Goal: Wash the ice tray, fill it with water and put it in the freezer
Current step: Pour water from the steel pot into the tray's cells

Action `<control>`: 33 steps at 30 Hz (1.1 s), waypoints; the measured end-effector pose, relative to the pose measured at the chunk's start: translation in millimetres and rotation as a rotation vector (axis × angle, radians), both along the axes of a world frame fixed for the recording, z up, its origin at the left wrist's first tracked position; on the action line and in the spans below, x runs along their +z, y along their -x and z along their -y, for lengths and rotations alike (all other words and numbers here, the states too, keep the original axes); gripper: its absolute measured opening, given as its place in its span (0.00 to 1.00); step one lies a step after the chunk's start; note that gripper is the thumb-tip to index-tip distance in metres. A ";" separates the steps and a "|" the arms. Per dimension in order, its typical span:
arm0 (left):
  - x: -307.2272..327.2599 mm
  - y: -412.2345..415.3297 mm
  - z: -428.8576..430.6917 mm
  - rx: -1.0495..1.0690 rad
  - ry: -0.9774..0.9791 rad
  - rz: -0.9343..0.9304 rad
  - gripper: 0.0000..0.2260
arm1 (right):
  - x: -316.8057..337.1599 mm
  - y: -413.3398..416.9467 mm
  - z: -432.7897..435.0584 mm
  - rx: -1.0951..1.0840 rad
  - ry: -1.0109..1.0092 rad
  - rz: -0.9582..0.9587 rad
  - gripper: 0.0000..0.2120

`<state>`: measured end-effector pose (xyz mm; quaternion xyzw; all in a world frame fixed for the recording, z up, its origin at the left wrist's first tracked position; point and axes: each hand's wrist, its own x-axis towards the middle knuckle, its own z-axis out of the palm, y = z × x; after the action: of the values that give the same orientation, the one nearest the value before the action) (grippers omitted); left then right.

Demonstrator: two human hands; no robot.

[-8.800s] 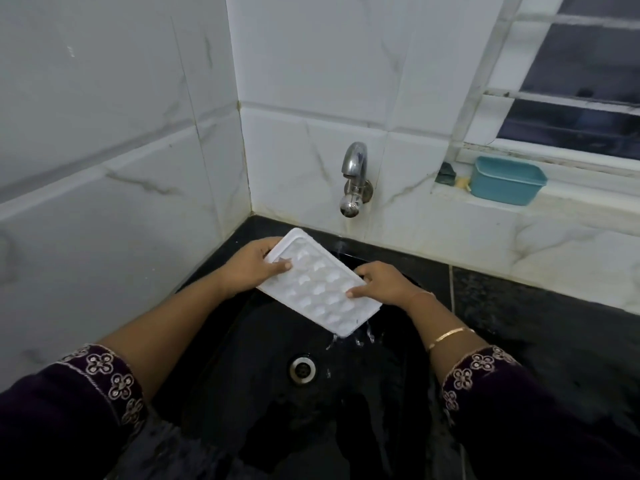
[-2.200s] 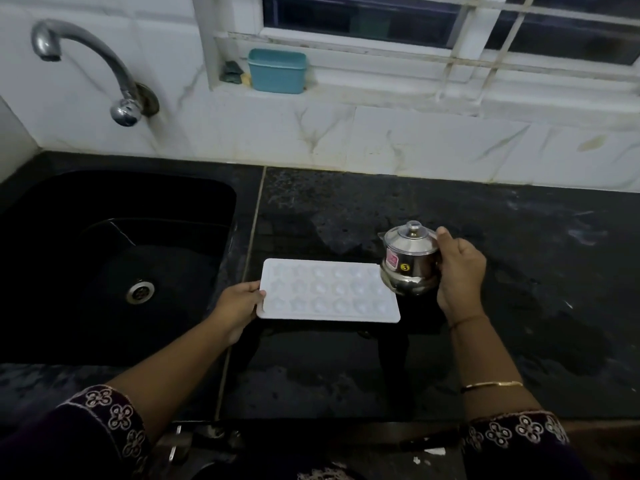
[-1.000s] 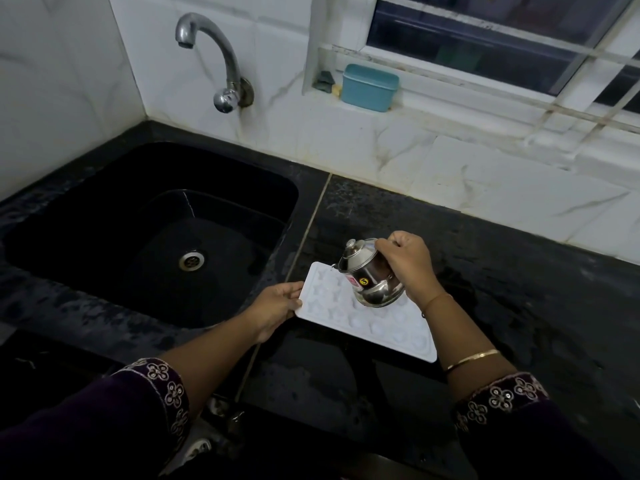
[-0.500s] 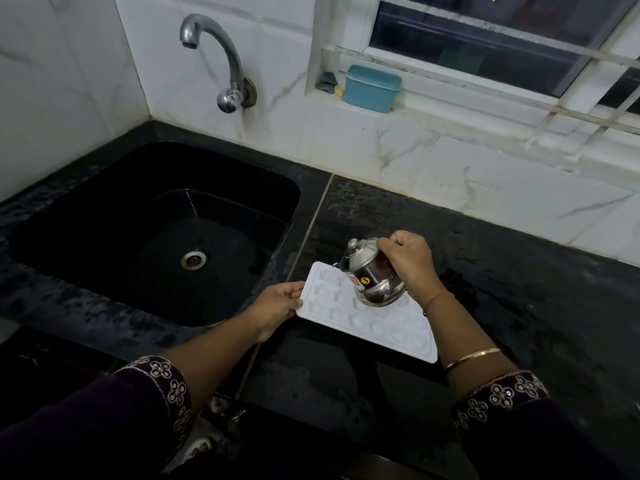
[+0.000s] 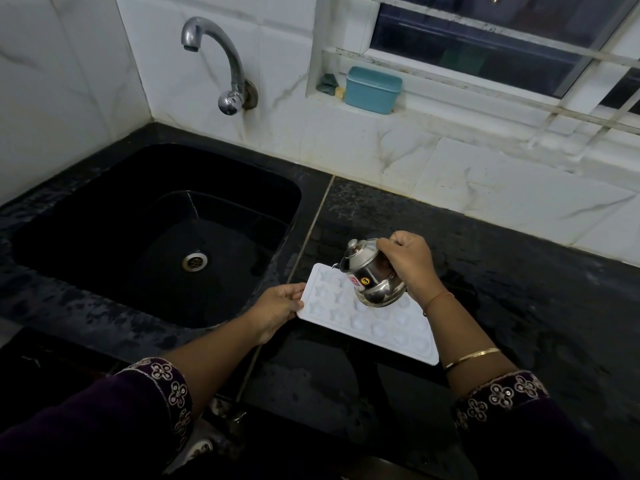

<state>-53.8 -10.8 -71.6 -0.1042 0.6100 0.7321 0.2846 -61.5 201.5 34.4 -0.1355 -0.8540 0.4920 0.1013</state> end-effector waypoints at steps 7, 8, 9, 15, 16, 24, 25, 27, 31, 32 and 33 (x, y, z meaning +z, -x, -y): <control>-3.0 1.5 -0.1 -0.002 0.005 0.011 0.20 | 0.7 0.0 -0.6 0.007 -0.003 0.005 0.16; -3.7 1.6 0.0 -0.003 0.007 0.014 0.20 | 0.5 0.0 -0.8 0.006 0.002 0.007 0.15; -3.2 1.6 0.2 -0.005 0.011 0.015 0.20 | 0.1 0.0 -1.1 0.004 0.007 0.005 0.15; -2.2 0.9 1.0 -0.018 0.018 0.002 0.21 | -1.6 0.3 -4.4 -0.003 0.051 0.003 0.15; -2.2 1.0 1.1 -0.016 0.016 0.001 0.21 | -2.1 0.6 -5.2 -0.011 0.070 0.005 0.15; 2.1 -2.0 -0.3 0.002 -0.003 -0.004 0.20 | -5.5 -2.7 -7.6 -0.050 0.245 0.012 0.17; 1.9 -2.1 -0.3 0.004 -0.001 -0.003 0.20 | -5.4 -3.8 -7.6 -0.046 0.258 0.011 0.18; 0.9 -1.7 -0.3 0.014 0.004 0.002 0.20 | -5.0 -6.4 -8.3 -0.023 0.259 0.009 0.18; -3.4 -0.7 0.6 0.014 0.020 -0.006 0.20 | -3.6 -11.4 -8.7 0.036 0.184 0.006 0.17; -4.1 -0.5 0.5 0.018 0.023 -0.007 0.20 | -4.0 -12.1 -8.5 0.046 0.170 0.006 0.17; -3.8 -0.7 0.2 0.023 0.023 -0.007 0.20 | -4.5 -12.5 -8.3 0.054 0.158 0.005 0.17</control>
<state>-53.1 -11.0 -75.5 -0.1118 0.6183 0.7286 0.2728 -49.0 209.8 29.9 -0.1209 -0.8161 0.5601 0.0748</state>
